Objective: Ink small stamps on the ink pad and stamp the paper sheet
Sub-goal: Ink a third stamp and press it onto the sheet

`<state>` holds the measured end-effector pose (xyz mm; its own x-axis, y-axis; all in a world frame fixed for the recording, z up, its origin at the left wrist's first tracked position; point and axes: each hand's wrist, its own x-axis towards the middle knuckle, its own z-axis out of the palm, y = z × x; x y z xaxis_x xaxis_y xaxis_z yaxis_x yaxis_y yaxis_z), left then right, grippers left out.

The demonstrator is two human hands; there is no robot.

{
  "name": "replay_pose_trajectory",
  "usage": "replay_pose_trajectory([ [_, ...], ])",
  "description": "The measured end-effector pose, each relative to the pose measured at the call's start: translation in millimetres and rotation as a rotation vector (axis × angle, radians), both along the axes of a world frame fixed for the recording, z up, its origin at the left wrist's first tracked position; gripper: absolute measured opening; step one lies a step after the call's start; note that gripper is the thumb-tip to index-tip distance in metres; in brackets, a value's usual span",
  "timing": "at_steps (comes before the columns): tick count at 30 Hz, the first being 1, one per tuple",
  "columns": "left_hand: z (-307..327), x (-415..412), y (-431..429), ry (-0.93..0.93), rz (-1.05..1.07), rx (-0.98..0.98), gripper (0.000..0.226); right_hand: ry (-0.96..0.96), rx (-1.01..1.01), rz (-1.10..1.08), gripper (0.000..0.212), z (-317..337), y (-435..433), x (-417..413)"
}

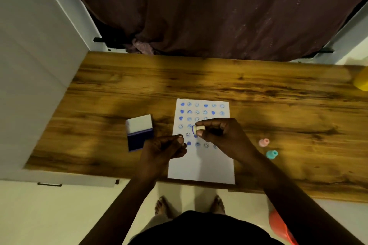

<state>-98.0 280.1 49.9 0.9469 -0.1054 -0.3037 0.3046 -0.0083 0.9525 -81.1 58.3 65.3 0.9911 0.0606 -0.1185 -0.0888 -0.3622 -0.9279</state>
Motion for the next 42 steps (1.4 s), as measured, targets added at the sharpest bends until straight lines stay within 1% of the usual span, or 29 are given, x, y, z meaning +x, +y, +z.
replay_pose_trajectory([
  [2, 0, -2, 16, -0.005, 0.035, -0.022, 0.011, -0.019, -0.084, 0.029, 0.026, -1, 13, 5],
  [4, -1, -5, 32, -0.007, 0.098, -0.044, 0.013, -0.007, -0.109, 0.038, 0.023, -3, 28, 10],
  [6, -4, -8, 48, 0.012, 0.162, -0.056, 0.010, 0.000, -0.160, 0.053, 0.023, -4, 45, 16],
  [13, -13, -21, 103, 0.039, 0.341, -0.050, 0.012, -0.066, -0.345, 0.280, 0.020, -10, 114, 37],
  [19, -19, -29, 140, 0.077, 0.436, -0.019, 0.009, -0.161, -0.654, 0.478, 0.028, -28, 169, 50],
  [22, -21, -31, 154, 0.088, 0.455, -0.015, 0.009, -0.216, -0.793, 0.527, 0.032, -36, 187, 54],
  [25, -24, -31, 165, 0.094, 0.454, -0.001, 0.011, -0.257, -0.900, 0.523, 0.031, -38, 198, 56],
  [29, -29, -27, 175, 0.109, 0.460, 0.009, 0.014, -0.247, -0.967, 0.524, 0.029, -40, 210, 57],
  [33, -33, -22, 178, 0.114, 0.443, -0.033, 0.017, -0.194, -0.949, 0.528, 0.031, -44, 216, 54],
  [42, -40, -10, 180, 0.092, 0.365, -0.045, 0.014, -0.169, -1.003, 0.503, 0.023, -45, 228, 48],
])
